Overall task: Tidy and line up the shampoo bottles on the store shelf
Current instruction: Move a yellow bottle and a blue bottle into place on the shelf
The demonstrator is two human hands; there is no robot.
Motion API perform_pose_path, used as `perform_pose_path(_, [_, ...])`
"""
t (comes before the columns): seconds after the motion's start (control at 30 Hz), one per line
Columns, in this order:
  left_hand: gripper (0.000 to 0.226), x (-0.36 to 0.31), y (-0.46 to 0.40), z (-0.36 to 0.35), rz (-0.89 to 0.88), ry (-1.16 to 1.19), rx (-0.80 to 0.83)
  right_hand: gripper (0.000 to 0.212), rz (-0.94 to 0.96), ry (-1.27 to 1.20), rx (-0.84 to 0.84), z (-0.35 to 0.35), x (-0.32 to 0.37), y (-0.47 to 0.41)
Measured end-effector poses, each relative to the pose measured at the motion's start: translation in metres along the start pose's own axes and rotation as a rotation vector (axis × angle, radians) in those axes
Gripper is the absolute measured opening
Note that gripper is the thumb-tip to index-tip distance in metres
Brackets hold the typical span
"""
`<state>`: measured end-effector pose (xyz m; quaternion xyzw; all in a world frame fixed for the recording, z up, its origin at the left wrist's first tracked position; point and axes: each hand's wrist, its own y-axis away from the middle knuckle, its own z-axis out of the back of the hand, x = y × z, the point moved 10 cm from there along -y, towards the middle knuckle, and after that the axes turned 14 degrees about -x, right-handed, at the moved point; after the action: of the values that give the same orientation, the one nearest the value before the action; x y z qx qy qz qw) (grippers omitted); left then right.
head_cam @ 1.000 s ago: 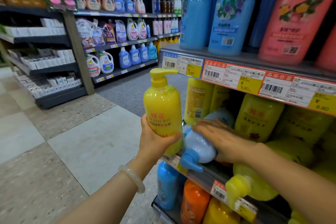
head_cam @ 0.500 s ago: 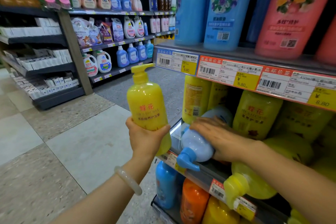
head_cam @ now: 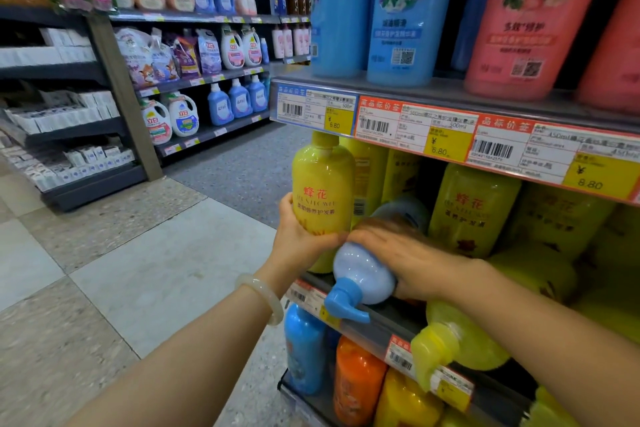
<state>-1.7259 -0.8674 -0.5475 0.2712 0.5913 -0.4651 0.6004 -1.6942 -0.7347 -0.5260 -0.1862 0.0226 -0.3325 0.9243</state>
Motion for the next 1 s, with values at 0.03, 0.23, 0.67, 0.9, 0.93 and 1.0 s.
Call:
perform_pose_path(0.03, [0.096, 0.001, 0.001, -0.001, -0.001, 0.016, 0.004, 0.071, -0.008, 0.002, 0.002, 0.001, 0.0, 0.0])
perform_pose_path(0.23, [0.09, 0.007, 0.003, -0.006, 0.071, 0.113, 0.145, 0.073, -0.074, -0.04, -0.007, 0.014, 0.003, -0.002])
perform_pose_path(0.67, [0.079, -0.022, 0.089, 0.011, -0.56, -0.122, -0.103, 0.083, -0.775, -0.407, -0.475, 0.078, -0.037, 0.012])
perform_pose_path(0.9, [0.103, -0.028, 0.093, -0.047, -0.304, -0.109, 0.139, 0.071, -1.053, -0.72, -0.533, 0.062, -0.059, 0.028])
perform_pose_path(0.93, [0.105, -0.03, 0.091, -0.052, -0.288, -0.102, 0.134, 0.07, -1.077, -0.747, -0.515, 0.059, -0.057, 0.026])
perform_pose_path(1.0, [0.108, -0.028, 0.083, -0.057, -0.224, -0.091, 0.079, 0.069, -1.068, -0.724, -0.508, 0.064, -0.054, 0.024])
